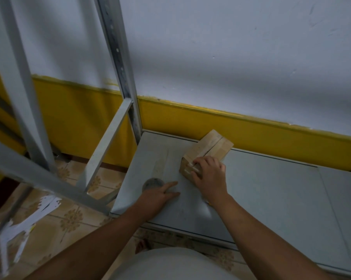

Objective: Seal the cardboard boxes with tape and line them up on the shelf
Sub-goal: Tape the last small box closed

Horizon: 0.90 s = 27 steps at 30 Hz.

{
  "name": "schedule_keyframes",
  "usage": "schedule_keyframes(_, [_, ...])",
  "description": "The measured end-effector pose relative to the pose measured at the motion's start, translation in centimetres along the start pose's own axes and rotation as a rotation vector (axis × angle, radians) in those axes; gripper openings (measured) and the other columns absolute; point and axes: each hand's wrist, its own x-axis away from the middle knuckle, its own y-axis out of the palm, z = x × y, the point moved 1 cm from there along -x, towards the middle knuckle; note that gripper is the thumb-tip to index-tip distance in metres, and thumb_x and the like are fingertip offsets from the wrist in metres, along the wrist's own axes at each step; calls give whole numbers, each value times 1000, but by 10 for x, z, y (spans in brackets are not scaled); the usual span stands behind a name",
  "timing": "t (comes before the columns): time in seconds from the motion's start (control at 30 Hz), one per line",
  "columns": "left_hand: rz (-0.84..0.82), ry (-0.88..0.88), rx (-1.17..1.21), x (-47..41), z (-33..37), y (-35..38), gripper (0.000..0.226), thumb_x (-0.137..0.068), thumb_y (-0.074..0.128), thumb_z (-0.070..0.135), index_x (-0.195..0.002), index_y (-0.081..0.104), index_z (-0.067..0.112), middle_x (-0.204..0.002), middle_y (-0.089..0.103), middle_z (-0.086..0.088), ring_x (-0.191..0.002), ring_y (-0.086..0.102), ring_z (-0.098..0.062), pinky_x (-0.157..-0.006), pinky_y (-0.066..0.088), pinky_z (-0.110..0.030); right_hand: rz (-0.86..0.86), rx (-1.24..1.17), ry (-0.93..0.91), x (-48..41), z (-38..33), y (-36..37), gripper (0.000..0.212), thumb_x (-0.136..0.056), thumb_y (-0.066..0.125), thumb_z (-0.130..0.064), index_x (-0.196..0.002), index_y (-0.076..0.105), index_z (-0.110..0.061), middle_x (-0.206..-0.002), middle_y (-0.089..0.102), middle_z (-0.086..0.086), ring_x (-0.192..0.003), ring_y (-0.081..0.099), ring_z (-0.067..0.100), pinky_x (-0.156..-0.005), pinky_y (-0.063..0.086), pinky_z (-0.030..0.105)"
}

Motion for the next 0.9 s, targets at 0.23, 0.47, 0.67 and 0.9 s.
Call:
schedule_keyframes(0.23, [60,-29,-13,8,6,-11,64,-102,61,19,-159,39,37,-170,32,-4,-123,66,-30,-82,61,-42,58,94,-21,3,0,7,34,-78,74,-39,-109,65,-30,-110,62,-7,-105,56,20,-89,37,39])
schedule_keyframes(0.47, [94,-46,55,12,7,-16,62,-103,52,9,-159,42,32,-167,39,-1,-132,60,-27,-93,57,-41,83,105,41,-6,-10,9,35,-77,72,-52,-100,59,-31,-105,57,-8,-104,51,18,-86,36,40])
schedule_keyframes(0.67, [91,-44,88,16,3,-15,65,-102,55,9,-160,40,35,-167,38,5,-130,61,-23,-84,57,-36,82,127,35,-8,-8,14,34,-77,73,-50,-101,60,-29,-105,57,-5,-103,52,20,-86,37,42])
schedule_keyframes(0.9, [246,-134,71,21,5,-31,63,-100,56,33,-159,36,40,-167,34,12,-122,58,-16,-77,55,-27,52,92,19,-5,-4,12,40,-75,77,-51,-107,61,-31,-109,57,-7,-107,53,19,-90,36,41])
